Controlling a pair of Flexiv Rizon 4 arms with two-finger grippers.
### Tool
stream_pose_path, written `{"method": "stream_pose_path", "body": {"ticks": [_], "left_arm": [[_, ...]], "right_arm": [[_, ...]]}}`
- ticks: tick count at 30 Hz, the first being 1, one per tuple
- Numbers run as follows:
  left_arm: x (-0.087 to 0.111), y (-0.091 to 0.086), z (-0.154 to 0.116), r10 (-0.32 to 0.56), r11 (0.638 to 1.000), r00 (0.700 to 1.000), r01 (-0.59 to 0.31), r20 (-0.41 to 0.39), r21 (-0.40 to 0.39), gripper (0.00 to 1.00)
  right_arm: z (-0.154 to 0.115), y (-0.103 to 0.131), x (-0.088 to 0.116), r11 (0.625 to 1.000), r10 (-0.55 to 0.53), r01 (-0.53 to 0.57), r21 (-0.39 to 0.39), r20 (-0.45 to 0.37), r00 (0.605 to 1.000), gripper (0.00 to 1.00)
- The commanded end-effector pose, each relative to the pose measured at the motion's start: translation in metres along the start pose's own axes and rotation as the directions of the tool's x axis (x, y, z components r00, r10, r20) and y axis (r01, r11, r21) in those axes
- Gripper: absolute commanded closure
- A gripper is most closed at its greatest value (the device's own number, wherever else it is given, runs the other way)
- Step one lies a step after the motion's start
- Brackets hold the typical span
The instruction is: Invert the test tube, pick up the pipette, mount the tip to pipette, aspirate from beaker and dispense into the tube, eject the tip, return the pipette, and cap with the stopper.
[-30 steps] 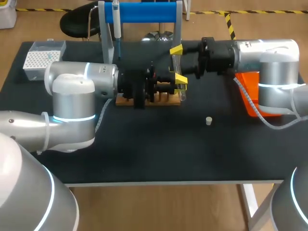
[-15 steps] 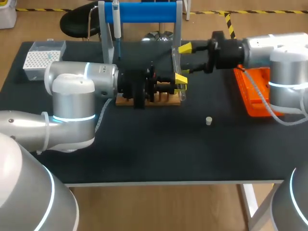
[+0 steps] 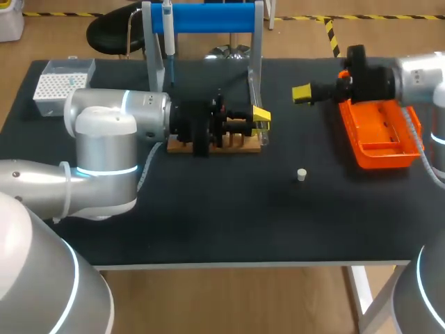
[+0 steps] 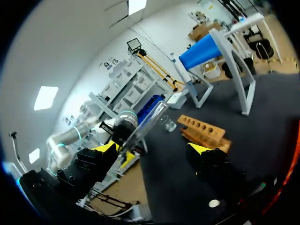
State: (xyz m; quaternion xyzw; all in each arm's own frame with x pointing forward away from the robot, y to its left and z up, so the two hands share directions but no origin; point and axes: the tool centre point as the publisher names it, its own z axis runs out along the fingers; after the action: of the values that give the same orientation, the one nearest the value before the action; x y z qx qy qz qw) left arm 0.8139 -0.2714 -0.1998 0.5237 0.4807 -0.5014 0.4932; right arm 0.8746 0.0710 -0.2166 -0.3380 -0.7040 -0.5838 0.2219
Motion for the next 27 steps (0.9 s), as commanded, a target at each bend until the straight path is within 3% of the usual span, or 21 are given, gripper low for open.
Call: {"method": "stream_pose_path", "body": {"ticks": [1, 13, 15, 19, 23, 27], "left_arm": [[0.0, 0.002, 0.001, 0.001, 1.0, 1.0, -0.001, 0.0, 0.003, 1.0], [0.0, 0.002, 0.001, 0.001, 1.0, 1.0, -0.001, 0.0, 0.003, 1.0], [-0.01, 0.002, -0.009, -0.106, 0.994, 0.994, 0.106, 0.003, 0.038, 1.0], [-0.034, 0.005, -0.019, -0.355, 0.93, 0.934, 0.358, -0.044, 0.086, 1.0], [-0.058, 0.007, -0.021, -0.612, 0.784, 0.788, 0.616, -0.069, 0.073, 1.0], [-0.058, 0.007, -0.021, -0.612, 0.784, 0.788, 0.616, -0.069, 0.073, 1.0]], "right_arm": [[-0.002, -0.01, -0.001, 0.958, -0.248, 0.269, -0.102, 0.179, 0.952, 0.0], [-0.002, -0.01, -0.001, 0.958, -0.248, 0.269, -0.102, 0.179, 0.952, 0.0], [-0.002, -0.01, -0.001, 0.958, -0.248, 0.269, -0.102, 0.179, 0.952, 0.0], [-0.002, -0.01, -0.001, 0.958, -0.248, 0.269, -0.102, 0.179, 0.952, 0.0], [-0.002, -0.01, -0.001, 0.958, -0.248, 0.269, -0.102, 0.179, 0.952, 0.0], [-0.002, -0.01, -0.001, 0.958, -0.248, 0.269, -0.102, 0.179, 0.952, 0.0]]}}
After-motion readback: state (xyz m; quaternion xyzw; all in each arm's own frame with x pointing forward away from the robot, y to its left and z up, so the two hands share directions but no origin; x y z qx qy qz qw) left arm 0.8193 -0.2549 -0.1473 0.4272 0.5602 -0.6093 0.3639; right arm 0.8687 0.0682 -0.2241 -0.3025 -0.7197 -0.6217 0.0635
